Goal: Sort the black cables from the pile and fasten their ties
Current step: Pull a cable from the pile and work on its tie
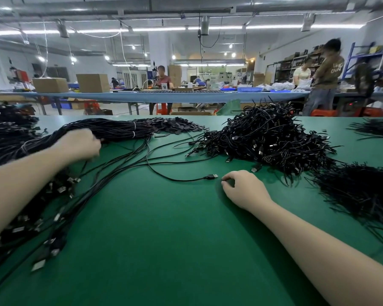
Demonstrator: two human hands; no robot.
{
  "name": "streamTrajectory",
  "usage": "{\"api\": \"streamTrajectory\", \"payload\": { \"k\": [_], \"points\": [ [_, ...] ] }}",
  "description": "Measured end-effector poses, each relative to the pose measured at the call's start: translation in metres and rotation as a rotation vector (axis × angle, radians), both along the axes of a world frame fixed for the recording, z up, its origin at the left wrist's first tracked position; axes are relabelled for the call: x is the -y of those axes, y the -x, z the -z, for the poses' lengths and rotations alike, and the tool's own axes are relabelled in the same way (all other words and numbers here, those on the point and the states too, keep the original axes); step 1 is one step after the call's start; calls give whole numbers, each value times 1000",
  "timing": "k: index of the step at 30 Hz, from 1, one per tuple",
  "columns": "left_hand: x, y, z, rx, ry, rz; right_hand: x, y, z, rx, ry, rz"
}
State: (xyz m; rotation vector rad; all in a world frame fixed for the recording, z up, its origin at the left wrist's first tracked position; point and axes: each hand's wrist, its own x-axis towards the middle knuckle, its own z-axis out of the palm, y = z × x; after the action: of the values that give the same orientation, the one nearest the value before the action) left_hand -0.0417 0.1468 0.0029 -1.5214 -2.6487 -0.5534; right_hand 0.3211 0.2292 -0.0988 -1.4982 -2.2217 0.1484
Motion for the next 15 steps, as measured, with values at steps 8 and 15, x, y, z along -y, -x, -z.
{"api": "streamTrajectory", "payload": {
  "k": [8,15],
  "points": [
    [-18,-127,-71,667,-484,477,3,1,1,-43,-78,-10],
    [-29,-251,-13,336,134,840,12,5,-10,-598,-550,-226]
  ]
}}
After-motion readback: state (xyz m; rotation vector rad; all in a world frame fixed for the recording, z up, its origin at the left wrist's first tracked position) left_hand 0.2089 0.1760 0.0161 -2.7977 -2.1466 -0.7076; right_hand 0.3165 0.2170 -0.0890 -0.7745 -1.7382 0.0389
